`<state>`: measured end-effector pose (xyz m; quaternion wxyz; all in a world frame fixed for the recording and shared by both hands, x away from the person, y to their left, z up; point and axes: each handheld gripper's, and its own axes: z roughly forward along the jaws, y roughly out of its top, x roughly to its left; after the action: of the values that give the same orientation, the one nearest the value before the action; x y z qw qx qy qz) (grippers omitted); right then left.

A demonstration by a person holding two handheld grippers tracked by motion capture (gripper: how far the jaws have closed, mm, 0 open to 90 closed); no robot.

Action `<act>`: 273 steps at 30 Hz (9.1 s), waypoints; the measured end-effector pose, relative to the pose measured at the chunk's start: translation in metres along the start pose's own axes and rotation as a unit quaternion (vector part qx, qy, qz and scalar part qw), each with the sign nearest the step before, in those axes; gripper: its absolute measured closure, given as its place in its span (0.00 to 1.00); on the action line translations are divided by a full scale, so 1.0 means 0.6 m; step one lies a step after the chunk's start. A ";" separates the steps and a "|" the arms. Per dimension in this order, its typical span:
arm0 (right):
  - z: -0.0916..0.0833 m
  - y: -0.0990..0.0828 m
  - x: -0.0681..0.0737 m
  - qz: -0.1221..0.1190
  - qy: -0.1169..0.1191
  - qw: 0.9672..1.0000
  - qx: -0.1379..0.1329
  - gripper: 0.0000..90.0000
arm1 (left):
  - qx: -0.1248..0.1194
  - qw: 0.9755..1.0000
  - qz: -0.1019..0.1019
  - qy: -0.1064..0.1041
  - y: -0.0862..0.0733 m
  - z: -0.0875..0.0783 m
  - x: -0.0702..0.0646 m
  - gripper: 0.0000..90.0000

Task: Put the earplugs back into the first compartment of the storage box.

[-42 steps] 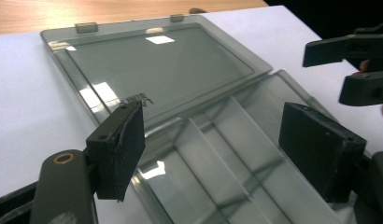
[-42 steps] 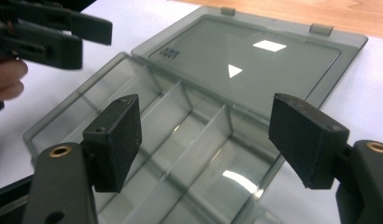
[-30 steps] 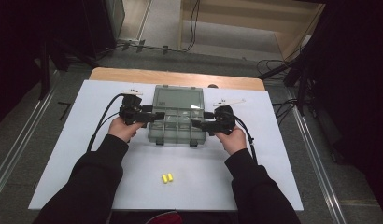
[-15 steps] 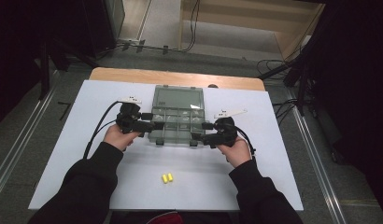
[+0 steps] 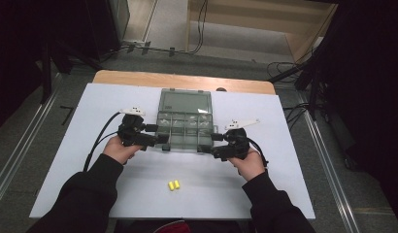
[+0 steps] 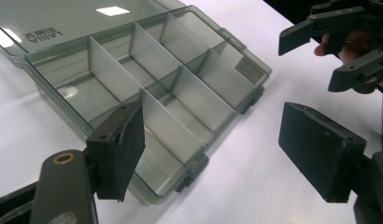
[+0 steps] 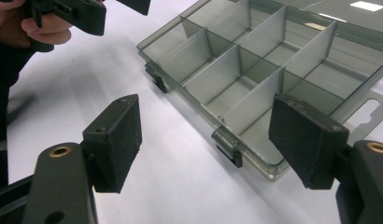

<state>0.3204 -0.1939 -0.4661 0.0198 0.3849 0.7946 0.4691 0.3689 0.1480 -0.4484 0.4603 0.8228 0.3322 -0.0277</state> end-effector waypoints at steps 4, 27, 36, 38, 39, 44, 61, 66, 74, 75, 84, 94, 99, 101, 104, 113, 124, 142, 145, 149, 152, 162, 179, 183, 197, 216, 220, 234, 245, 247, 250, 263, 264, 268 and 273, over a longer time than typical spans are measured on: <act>-0.005 -0.005 0.006 -0.003 0.002 1.000 0.002 0.27 | 0.005 1.000 0.006 -0.006 -0.009 -0.007 -0.007 0.26; -0.011 -0.040 0.045 -0.015 0.013 1.000 0.023 0.27 | 0.014 1.000 0.011 -0.021 -0.066 -0.040 -0.038 0.26; -0.008 -0.047 0.060 -0.025 0.022 0.999 0.031 0.27 | 0.012 1.000 0.003 -0.021 -0.089 -0.055 -0.043 0.26; -0.006 -0.048 0.064 -0.026 0.026 0.999 0.033 0.27 | 0.012 1.000 0.003 -0.020 -0.094 -0.057 -0.043 0.26; -0.004 -0.048 0.065 -0.029 0.026 0.999 0.033 0.27 | 0.013 1.000 0.000 -0.020 -0.097 -0.059 -0.043 0.26; 0.003 -0.049 0.073 -0.036 0.031 0.998 0.040 0.27 | 0.011 1.000 0.000 -0.016 -0.108 -0.065 -0.045 0.26; 0.053 -0.045 0.097 -0.065 0.049 0.994 0.071 0.28 | 0.014 1.000 -0.004 -0.002 -0.134 -0.082 -0.047 0.26; 0.065 -0.043 0.101 -0.066 0.049 0.994 0.076 0.28 | 0.019 1.000 -0.005 0.000 -0.140 -0.083 -0.047 0.26; 0.080 -0.044 0.110 -0.076 0.051 0.992 0.090 0.31 | 0.016 1.000 -0.003 0.006 -0.145 -0.091 -0.047 0.26; 0.081 -0.044 0.111 -0.077 0.050 0.992 0.091 0.31 | 0.017 1.000 -0.003 0.006 -0.145 -0.091 -0.047 0.26; 0.097 -0.045 0.123 -0.078 0.047 0.991 0.101 0.34 | 0.019 1.000 0.000 0.013 -0.146 -0.090 -0.047 0.26; 0.110 -0.049 0.134 -0.085 0.051 0.988 0.121 0.46 | 0.019 1.000 0.003 0.012 -0.146 -0.092 -0.047 0.26; 0.115 -0.051 0.138 -0.093 0.051 0.986 0.128 0.52 | 0.019 1.000 0.002 0.013 -0.146 -0.092 -0.048 0.26; 0.117 -0.052 0.140 -0.095 0.052 0.985 0.131 0.54 | 0.018 1.000 0.003 0.012 -0.146 -0.091 -0.048 0.26; 0.120 -0.053 0.143 -0.093 0.049 0.985 0.135 0.57 | 0.019 1.000 0.003 0.013 -0.146 -0.091 -0.048 0.26; 0.127 -0.057 0.147 -0.099 0.056 0.982 0.151 0.68 | 0.018 1.000 0.004 0.012 -0.146 -0.091 -0.049 0.26; 0.128 -0.054 0.146 -0.076 0.070 0.981 0.167 0.85 | 0.017 1.000 0.004 0.012 -0.146 -0.091 -0.048 0.26; 0.109 -0.037 0.140 -0.061 0.068 0.983 0.156 0.89 | 0.017 1.000 0.007 0.008 -0.145 -0.091 -0.050 0.26; 0.107 -0.034 0.136 -0.054 0.065 0.985 0.152 0.89 | 0.020 1.000 0.006 0.007 -0.144 -0.090 -0.050 0.26; 0.103 -0.029 0.130 -0.051 0.062 0.986 0.147 0.89 | 0.018 1.000 0.004 0.006 -0.144 -0.089 -0.051 0.26; 0.101 -0.023 0.127 -0.050 0.060 0.987 0.141 0.89 | 0.020 1.000 0.003 0.006 -0.145 -0.089 -0.051 0.26; 0.097 -0.001 0.118 -0.040 0.056 0.989 0.134 0.89 | 0.020 1.000 0.002 0.006 -0.145 -0.089 -0.049 0.26; 0.106 0.041 0.107 -0.035 0.052 0.989 0.132 0.89 | 0.023 1.000 0.002 0.005 -0.145 -0.088 -0.048 0.26; 0.109 0.051 0.106 -0.034 0.052 0.989 0.132 0.89 | 0.022 1.000 0.002 0.007 -0.145 -0.087 -0.049 0.26; 0.115 0.092 0.091 -0.030 0.050 0.991 0.118 0.89 | 0.022 1.000 -0.002 0.007 -0.146 -0.087 -0.048 0.26; 0.138 0.129 0.067 -0.019 0.041 0.992 0.114 0.89 | 0.025 1.000 0.000 0.010 -0.147 -0.085 -0.047 0.26; 0.142 0.138 0.060 -0.016 0.038 0.993 0.110 0.89 | 0.031 0.999 0.002 0.011 -0.147 -0.085 -0.047 0.26; 0.164 0.170 0.037 0.003 0.024 0.995 0.101 0.88 | 0.028 1.000 0.002 0.009 -0.147 -0.083 -0.047 0.26; 0.193 0.200 0.023 0.006 0.006 0.996 0.094 0.88 | 0.028 1.000 0.003 0.009 -0.147 -0.083 -0.046 0.26; 0.198 0.204 0.019 0.005 0.002 0.996 0.094 0.88 | 0.027 1.000 0.003 0.009 -0.147 -0.083 -0.046 0.26; 0.208 0.210 0.016 0.010 -0.002 0.995 0.096 0.88 | 0.027 1.000 0.003 0.009 -0.147 -0.083 -0.046 0.26; 0.259 0.207 0.002 0.011 -0.025 0.994 0.108 0.81 | 0.029 1.000 0.005 0.008 -0.147 -0.084 -0.046 0.26; 0.262 0.206 0.000 0.007 -0.023 0.994 0.107 0.76 | 0.028 1.000 0.004 0.008 -0.147 -0.084 -0.046 0.26; 0.261 0.205 0.001 -0.015 -0.029 0.995 0.094 0.68 | 0.028 1.000 0.005 0.008 -0.147 -0.084 -0.046 0.26; 0.249 0.205 0.004 -0.021 -0.017 0.996 0.086 0.57 | 0.028 1.000 0.003 0.006 -0.147 -0.085 -0.045 0.26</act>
<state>0.4503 -0.0505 -0.4551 0.0103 0.3765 0.8393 0.3921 0.2841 0.2051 -0.4748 0.4352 0.8365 0.3315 -0.0301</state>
